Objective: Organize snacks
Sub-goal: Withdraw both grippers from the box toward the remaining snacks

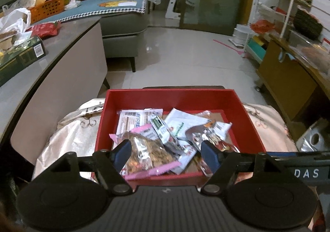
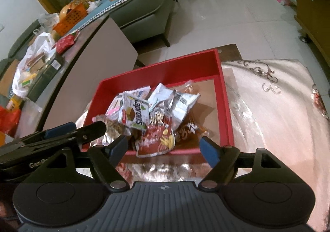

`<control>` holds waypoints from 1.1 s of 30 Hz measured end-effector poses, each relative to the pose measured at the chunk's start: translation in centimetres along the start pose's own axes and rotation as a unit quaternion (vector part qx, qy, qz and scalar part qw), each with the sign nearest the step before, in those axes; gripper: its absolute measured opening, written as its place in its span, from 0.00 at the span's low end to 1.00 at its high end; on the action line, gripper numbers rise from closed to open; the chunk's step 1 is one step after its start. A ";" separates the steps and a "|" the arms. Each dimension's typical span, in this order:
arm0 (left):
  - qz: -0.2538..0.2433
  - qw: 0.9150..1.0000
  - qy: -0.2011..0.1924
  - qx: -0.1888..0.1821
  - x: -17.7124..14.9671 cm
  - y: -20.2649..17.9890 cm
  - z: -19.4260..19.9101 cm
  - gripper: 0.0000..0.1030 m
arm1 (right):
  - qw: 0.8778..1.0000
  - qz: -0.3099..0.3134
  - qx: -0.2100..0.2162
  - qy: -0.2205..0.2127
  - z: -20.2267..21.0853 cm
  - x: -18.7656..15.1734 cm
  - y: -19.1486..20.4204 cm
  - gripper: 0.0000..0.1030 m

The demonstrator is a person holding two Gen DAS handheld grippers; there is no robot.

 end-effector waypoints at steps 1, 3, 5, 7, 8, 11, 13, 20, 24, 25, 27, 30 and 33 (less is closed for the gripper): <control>-0.003 1.000 -0.002 -0.001 -0.3 -0.1 0.4 0.66 | 1.000 0.002 -0.002 0.000 0.3 -0.2 -0.1 0.83; -0.009 1.000 -0.004 -0.006 -0.8 -0.4 1.3 0.66 | 1.000 0.004 -0.004 0.000 0.9 -0.8 -0.5 0.83; -0.014 1.000 -0.003 -0.011 -1.4 -0.8 1.9 0.66 | 1.000 0.003 -0.007 0.002 1.4 -1.4 -1.0 0.83; -0.018 1.000 0.000 -0.017 -2.1 -1.3 2.4 0.66 | 1.000 -0.001 -0.013 0.005 1.7 -1.9 -1.6 0.83; -0.021 1.000 0.003 -0.020 -2.5 -1.5 2.6 0.66 | 1.000 -0.003 -0.015 0.006 1.9 -2.1 -1.8 0.83; -0.032 0.999 0.012 -0.034 -3.9 -2.6 3.2 0.66 | 1.000 -0.007 -0.021 0.012 2.3 -3.0 -2.3 0.84; -0.050 0.998 0.020 -0.045 -5.0 -3.8 3.4 0.66 | 0.999 -0.006 -0.026 0.017 2.4 -3.5 -2.7 0.84; -0.121 0.986 0.073 -0.088 -9.9 -8.2 3.0 0.66 | 0.998 -0.010 -0.050 0.040 2.2 -5.2 -4.6 0.85; -0.154 0.977 0.102 -0.104 -12.2 -10.3 2.1 0.66 | 0.995 -0.008 -0.067 0.066 1.0 -6.4 -5.4 0.85; -0.165 0.975 0.108 -0.106 -12.6 -10.6 1.8 0.66 | 0.995 -0.007 -0.070 0.071 0.7 -6.6 -5.4 0.85; -0.183 0.971 0.115 -0.105 -13.3 -11.3 1.4 0.66 | 0.994 -0.005 -0.072 0.078 0.4 -6.9 -5.5 0.85; -0.195 0.967 0.125 -0.103 -14.0 -11.7 0.5 0.66 | 0.994 -0.001 -0.071 0.083 0.2 -7.2 -5.3 0.86; -0.198 0.966 0.136 -0.093 -14.3 -11.7 -0.8 0.66 | 0.993 -0.001 -0.075 0.089 -0.3 -7.3 -5.5 0.86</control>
Point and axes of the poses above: each gripper's, at about its wrist camera, not at the fingertips, and z roughly against the way its jaws point, y to its left, x to its top, the point moved 8 cm from there along -z, roughly the way its jaws point, and after that the axes turned 11 degrees about -z, right-handed, at the moved point
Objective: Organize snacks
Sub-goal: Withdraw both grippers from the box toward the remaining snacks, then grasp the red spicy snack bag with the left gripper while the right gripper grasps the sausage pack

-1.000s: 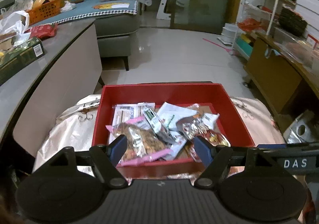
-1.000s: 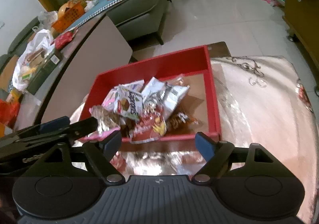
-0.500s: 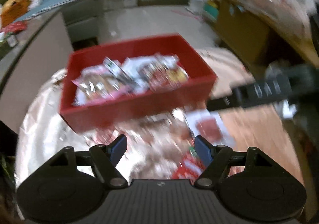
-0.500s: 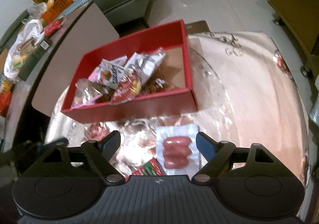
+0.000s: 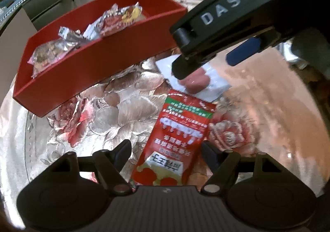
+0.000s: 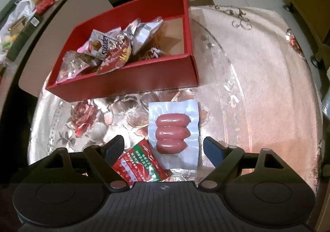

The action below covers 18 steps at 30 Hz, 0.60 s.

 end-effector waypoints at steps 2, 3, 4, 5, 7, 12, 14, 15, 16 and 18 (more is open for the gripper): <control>0.001 1.000 0.004 -0.003 0.0 -0.1 -0.7 0.68 | 1.000 -0.001 -0.002 0.005 -0.4 -0.1 -0.1 0.86; 0.001 1.000 0.002 -0.005 0.0 -0.3 -1.0 0.68 | 1.000 -0.001 -0.004 0.009 -0.7 -0.1 -0.2 0.86; 0.000 1.000 -0.001 -0.003 0.0 -0.5 -1.0 0.69 | 1.000 -0.001 -0.006 0.011 -1.0 -0.2 -0.2 0.86; -0.001 1.000 -0.003 0.001 0.0 -0.6 -1.0 0.69 | 1.000 0.000 -0.010 0.014 -1.3 -0.2 -0.3 0.86; 0.005 1.000 -0.003 -0.004 0.0 -0.8 -0.8 0.54 | 1.000 -0.006 -0.017 0.015 -1.8 0.0 -0.5 0.86; 0.026 1.000 0.001 0.001 -1.4 -0.3 0.6 0.47 | 0.999 -0.021 -0.020 0.017 -2.8 0.7 -0.5 0.86; 0.035 0.999 0.000 0.001 -2.0 0.5 1.0 0.47 | 0.999 -0.010 -0.026 0.023 -3.4 0.4 -0.1 0.86; 0.047 0.999 -0.002 -0.001 -2.4 1.1 1.4 0.47 | 0.999 -0.006 -0.031 0.026 -3.8 0.3 0.0 0.87; 0.058 0.998 -0.005 -0.003 -2.7 1.7 1.7 0.47 | 0.999 0.000 -0.035 0.026 -4.1 0.2 0.2 0.91; 0.071 0.997 -0.010 -0.004 -3.1 2.6 2.3 0.47 | 0.999 0.006 -0.042 0.024 -4.3 0.1 0.5 0.92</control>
Point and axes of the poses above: each gripper's, at about its wrist camera, not at the fingertips, and z roughly against the way its jaws point, y to its left, x to its top, the point moved 8 cm from there along -z, roughly the way its jaws point, and after that the axes turned 11 degrees about -z, right-handed, at the moved point
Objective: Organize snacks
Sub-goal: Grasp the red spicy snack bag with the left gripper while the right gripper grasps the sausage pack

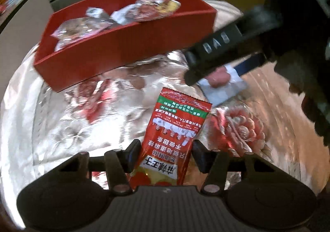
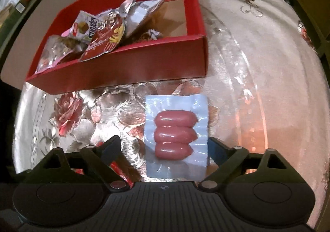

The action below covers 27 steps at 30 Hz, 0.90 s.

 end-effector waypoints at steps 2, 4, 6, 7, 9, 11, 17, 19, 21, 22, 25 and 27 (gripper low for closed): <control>0.008 1.000 -0.002 -0.001 -0.2 0.5 0.3 0.47 | 1.000 0.012 -0.012 -0.004 -0.1 -0.1 0.2 0.90; 0.017 1.000 0.004 -0.007 -0.4 0.9 0.2 0.47 | 0.999 0.035 -0.030 -0.010 -0.2 -0.4 0.5 0.88; 0.023 1.000 0.008 -0.009 0.3 1.3 -0.4 0.47 | 0.997 0.054 -0.043 -0.019 -0.3 -0.9 0.7 0.85; 0.025 1.000 0.007 -0.009 0.4 1.5 -0.3 0.47 | 0.996 0.063 -0.052 -0.023 -0.2 -1.1 0.7 0.78; 0.032 0.999 0.004 -0.008 0.4 1.6 0.1 0.47 | 0.995 0.067 -0.067 -0.029 0.2 -1.0 0.4 0.66; 0.040 0.999 0.000 -0.011 0.4 2.2 0.3 0.47 | 0.996 0.057 -0.059 -0.026 0.6 -0.8 -0.2 0.61; 0.053 0.998 -0.006 -0.013 0.5 2.9 0.6 0.47 | 0.997 0.050 -0.047 -0.024 1.8 -1.1 -1.1 0.60; 0.054 0.998 -0.008 -0.016 0.6 2.8 0.7 0.47 | 0.998 0.047 -0.037 -0.031 2.6 -1.0 -1.1 0.59; 0.055 0.998 -0.010 -0.018 0.7 2.8 0.7 0.47 | 0.998 0.041 -0.025 -0.036 3.3 -0.9 -1.3 0.44; 0.055 0.998 -0.010 -0.019 0.7 2.8 0.8 0.47 | 0.999 0.034 -0.017 -0.032 3.5 -0.8 -1.4 0.39; 0.054 0.998 -0.008 -0.019 0.6 2.8 0.8 0.47 | 0.999 0.033 -0.015 -0.029 3.7 -1.3 -1.4 0.40; 0.056 0.998 -0.007 -0.019 0.6 2.8 0.7 0.47 | 0.999 0.019 -0.017 -0.032 3.5 -1.3 -1.8 0.47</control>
Point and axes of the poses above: each gripper's, at about its wrist camera, not at the fingertips, and z roughly against the way its jaws point, y to its left, x to its top, the point moved 8 cm from there along -z, roughly the way its jaws point, and after that the axes turned 11 degrees about -z, right-handed, at the moved point
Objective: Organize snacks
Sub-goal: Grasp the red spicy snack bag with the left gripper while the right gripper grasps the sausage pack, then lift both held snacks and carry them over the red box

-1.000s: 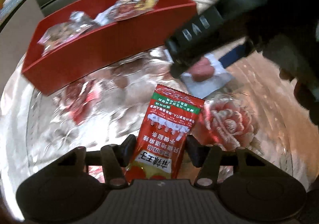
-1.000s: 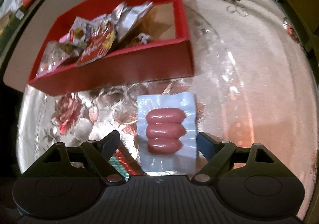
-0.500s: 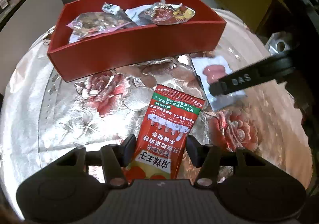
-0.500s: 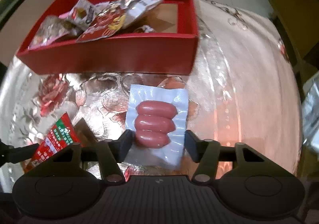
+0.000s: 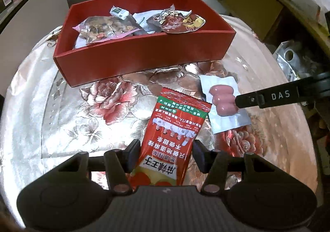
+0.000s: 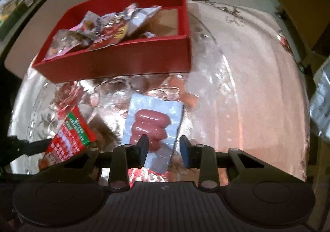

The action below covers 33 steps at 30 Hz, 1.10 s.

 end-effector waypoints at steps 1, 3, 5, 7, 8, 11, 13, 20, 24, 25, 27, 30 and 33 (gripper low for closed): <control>0.001 1.000 0.000 0.000 0.0 0.0 0.0 0.47 | 1.000 -0.006 0.003 -0.002 0.0 0.2 -0.1 0.52; 0.003 1.000 -0.001 0.001 0.0 0.1 0.0 0.47 | 1.000 -0.022 0.012 -0.013 0.0 1.0 -0.1 0.74; 0.005 1.000 0.000 -0.002 0.0 0.2 0.0 0.47 | 1.000 0.000 0.022 -0.017 -0.2 1.8 1.0 0.79; 0.007 1.000 0.000 -0.007 -0.2 0.3 0.1 0.47 | 0.997 0.075 0.013 0.006 -0.6 2.2 3.0 0.80; 0.007 1.000 0.001 -0.011 -0.3 0.3 0.1 0.47 | 0.994 0.108 0.007 0.009 -0.6 2.4 3.6 0.82; 0.012 1.000 0.008 -0.017 -0.5 0.4 -0.1 0.47 | 0.988 0.155 -0.004 0.019 -1.2 3.2 4.4 0.95; 0.020 1.000 0.012 -0.021 -0.5 0.6 -0.3 0.47 | 0.992 0.121 0.002 0.038 -2.5 3.2 4.1 0.95; 0.017 0.999 0.013 -0.024 -0.4 0.4 -0.3 0.47 | 0.990 0.127 -0.052 0.033 -4.9 0.3 3.1 0.90; 0.017 1.000 0.005 -0.025 -0.2 0.4 0.1 0.47 | 0.994 0.099 -0.039 0.031 -4.1 0.3 2.5 0.73; 0.017 1.000 0.002 -0.024 -0.3 0.5 0.3 0.47 | 0.995 0.090 -0.031 0.034 -3.9 0.2 2.2 0.73; 0.021 1.000 0.000 -0.023 -0.3 0.7 0.4 0.47 | 0.995 0.091 -0.038 0.030 -3.6 -0.1 1.8 0.73; 0.027 0.999 -0.004 -0.022 -0.2 1.0 0.7 0.47 | 0.996 0.081 -0.029 0.023 -3.1 -0.4 1.6 0.73; 0.031 0.999 -0.012 -0.025 0.0 1.1 1.2 0.47 | 0.998 0.064 -0.011 0.005 -1.8 -0.1 1.5 0.73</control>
Point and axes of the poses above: each gripper's, at about its wrist camera, not at the fingertips, and z roughly against the way its jaws point, y to its left, x to its top, the point moved 8 cm from there along -z, roughly the way its jaws point, and after that the axes turned 11 degrees about -z, right-handed, at the moved point
